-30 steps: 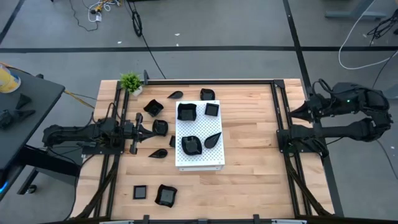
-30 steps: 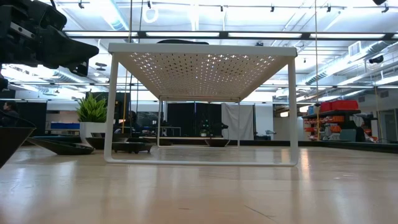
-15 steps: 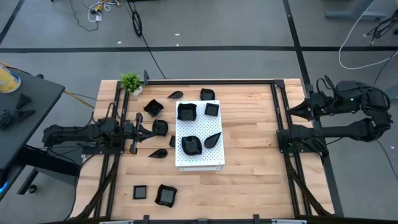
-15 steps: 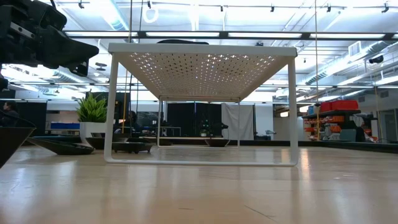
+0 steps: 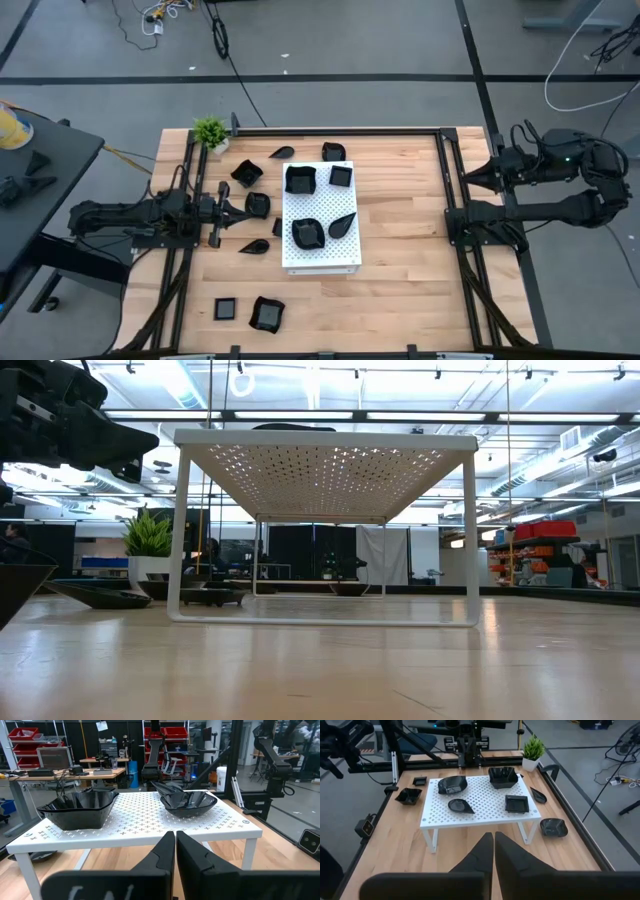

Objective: Pick & Place Mini shaped plates
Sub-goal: Stack the black drop shaped plate on top of the other black drop shaped plate on the shelf

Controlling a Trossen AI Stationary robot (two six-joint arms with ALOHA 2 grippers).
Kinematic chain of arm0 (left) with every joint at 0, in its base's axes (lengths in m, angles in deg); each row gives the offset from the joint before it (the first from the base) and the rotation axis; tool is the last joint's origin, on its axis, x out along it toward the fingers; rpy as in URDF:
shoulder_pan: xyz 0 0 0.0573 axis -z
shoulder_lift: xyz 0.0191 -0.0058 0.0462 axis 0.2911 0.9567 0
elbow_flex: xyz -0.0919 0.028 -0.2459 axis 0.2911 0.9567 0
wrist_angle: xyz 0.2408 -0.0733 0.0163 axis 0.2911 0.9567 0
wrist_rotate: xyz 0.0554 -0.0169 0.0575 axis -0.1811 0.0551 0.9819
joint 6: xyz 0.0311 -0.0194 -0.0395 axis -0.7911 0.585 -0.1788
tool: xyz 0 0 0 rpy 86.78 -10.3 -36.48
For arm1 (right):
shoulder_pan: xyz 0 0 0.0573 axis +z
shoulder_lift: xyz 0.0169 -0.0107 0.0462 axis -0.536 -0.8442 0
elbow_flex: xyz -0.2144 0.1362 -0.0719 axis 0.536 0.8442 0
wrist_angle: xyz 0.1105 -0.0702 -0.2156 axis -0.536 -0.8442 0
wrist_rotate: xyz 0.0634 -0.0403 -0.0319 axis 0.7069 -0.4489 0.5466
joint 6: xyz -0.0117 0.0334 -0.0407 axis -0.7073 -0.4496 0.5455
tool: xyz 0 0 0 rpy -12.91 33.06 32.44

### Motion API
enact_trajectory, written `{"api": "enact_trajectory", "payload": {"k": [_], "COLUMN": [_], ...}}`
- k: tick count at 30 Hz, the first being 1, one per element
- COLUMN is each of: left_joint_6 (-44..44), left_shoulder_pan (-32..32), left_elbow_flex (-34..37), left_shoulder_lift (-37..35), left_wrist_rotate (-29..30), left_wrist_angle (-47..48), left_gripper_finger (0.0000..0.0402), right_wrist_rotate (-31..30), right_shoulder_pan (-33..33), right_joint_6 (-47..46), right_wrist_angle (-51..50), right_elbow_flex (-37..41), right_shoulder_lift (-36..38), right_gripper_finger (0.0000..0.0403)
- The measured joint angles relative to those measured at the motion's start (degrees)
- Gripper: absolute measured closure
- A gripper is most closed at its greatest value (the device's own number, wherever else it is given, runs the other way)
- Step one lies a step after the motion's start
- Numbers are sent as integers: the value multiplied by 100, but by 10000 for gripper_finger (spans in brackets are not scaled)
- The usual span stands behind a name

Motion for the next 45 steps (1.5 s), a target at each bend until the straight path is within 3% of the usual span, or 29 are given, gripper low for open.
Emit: {"api": "enact_trajectory", "payload": {"k": [17, 21, 27, 34, 39, 45], "left_joint_6": [8, 24, 248, 897, 668, 291], "left_shoulder_pan": [0, 0, 0, -2, -2, -2], "left_elbow_flex": [2, 2, 0, -10, -595, -1596], "left_shoulder_lift": [0, 1, 2, 0, -1, 48], "left_wrist_rotate": [9, 243, 569, 1181, 1812, 2273], "left_wrist_angle": [-13, -250, -1211, -3618, -4066, -3584], "left_gripper_finger": [381, 381, 381, 381, 381, 381], "right_wrist_rotate": [0, 0, 0, 0, 0, 0], "right_shoulder_pan": [0, -2, -1, -2, -2, -1], "right_joint_6": [2, 2, 2, 2, 2, 1], "right_wrist_angle": [1, 0, 1, 2, 2, 2], "right_elbow_flex": [0, 0, 0, 0, 0, 0], "right_shoulder_lift": [-1, -2, -2, -2, -2, -2], "right_gripper_finger": [381, 381, 381, 381, 381, 381]}}
